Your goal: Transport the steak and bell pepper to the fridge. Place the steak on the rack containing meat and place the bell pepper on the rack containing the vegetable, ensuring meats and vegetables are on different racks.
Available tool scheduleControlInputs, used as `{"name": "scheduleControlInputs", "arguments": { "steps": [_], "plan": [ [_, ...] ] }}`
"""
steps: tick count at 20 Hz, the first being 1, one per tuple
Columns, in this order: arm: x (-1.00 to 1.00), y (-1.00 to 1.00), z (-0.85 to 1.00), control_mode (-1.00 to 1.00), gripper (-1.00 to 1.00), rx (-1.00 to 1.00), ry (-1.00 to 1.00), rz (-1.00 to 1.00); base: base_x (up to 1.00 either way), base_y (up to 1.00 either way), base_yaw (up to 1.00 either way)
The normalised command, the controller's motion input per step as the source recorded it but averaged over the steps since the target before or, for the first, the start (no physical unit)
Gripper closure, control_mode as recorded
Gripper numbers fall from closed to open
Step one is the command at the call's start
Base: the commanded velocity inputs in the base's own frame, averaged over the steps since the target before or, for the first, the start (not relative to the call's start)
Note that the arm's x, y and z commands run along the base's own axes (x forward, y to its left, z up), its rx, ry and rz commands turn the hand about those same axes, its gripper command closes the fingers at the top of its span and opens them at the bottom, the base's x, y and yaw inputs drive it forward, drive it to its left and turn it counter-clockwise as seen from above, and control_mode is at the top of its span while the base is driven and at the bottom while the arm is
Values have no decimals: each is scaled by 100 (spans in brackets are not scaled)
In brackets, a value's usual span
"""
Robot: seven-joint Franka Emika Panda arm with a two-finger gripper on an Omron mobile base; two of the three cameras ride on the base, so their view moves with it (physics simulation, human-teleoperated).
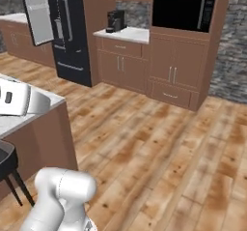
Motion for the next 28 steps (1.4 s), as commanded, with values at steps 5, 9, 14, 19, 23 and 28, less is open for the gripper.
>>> {"name": "scheduleControlInputs", "arguments": {
  "steps": [5,9,14,19,23,28],
  "plan": [
    [0,0,0,100,100,0,0,0,100,-16,-13],
    [0,0,0,100,100,0,0,0,100,-1,-12],
    [0,0,0,100,100,0,0,0,100,-2,-10],
    [0,0,0,100,100,0,0,0,100,0,-4],
    [0,0,0,100,100,0,0,0,100,14,0],
    [0,0,0,100,100,0,0,0,100,71,1]
  ]
}}
